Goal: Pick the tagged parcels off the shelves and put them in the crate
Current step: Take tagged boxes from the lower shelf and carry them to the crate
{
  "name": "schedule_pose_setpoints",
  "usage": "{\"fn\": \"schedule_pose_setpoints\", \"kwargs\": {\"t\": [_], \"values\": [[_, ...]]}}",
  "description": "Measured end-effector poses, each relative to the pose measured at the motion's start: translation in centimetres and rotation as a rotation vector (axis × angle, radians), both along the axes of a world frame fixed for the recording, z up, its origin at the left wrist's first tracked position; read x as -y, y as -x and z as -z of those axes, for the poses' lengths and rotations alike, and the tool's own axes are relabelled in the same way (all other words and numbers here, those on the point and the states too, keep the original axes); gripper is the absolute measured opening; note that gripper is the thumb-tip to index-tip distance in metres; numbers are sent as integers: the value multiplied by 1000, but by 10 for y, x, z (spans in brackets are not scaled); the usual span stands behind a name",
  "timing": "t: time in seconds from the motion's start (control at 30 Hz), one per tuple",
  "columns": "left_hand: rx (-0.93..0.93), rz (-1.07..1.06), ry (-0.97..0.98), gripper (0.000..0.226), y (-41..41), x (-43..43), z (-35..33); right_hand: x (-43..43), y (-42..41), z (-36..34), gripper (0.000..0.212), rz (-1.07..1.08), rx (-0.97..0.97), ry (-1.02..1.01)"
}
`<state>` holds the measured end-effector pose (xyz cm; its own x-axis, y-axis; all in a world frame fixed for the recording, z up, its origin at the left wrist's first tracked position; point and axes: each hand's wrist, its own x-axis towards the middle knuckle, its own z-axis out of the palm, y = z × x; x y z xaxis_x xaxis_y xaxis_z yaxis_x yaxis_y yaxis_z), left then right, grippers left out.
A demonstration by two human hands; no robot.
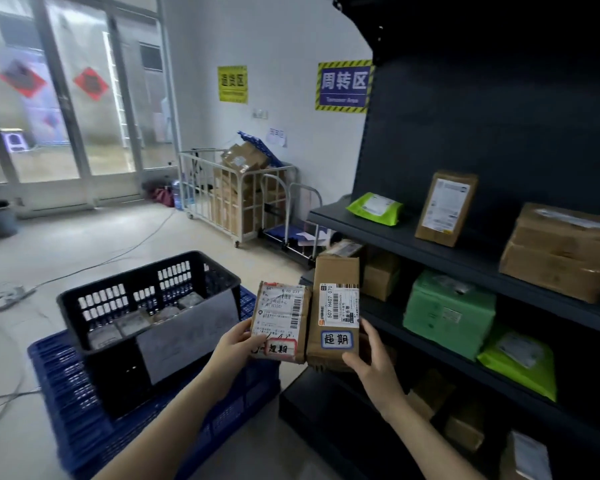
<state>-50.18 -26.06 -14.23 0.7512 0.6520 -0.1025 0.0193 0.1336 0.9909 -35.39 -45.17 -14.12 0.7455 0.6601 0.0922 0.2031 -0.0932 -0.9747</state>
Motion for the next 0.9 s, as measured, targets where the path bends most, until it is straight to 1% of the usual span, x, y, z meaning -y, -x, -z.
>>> {"fn": "schedule_pose_setpoints", "kwargs": {"t": [0.17, 0.4, 0.67, 0.8, 0.9], "values": [[23, -138, 0, 35, 45, -37, -4, -61, 18, -8, 55, -161, 28, -25], [-3, -286, -6, 39, 73, -85, -7, -130, 30, -11, 58, -310, 23, -45], [-19, -396, -20, 37, 59, -158, -6, -227, -4, -11, 57, -459, -2, -35], [-40, -447, -20, 39, 43, -198, -1, -277, -28, -8, 59, -510, 13, -7], [-76, -497, -48, 37, 34, -223, 1, -313, -42, -8, 57, -567, 37, 9]]}}
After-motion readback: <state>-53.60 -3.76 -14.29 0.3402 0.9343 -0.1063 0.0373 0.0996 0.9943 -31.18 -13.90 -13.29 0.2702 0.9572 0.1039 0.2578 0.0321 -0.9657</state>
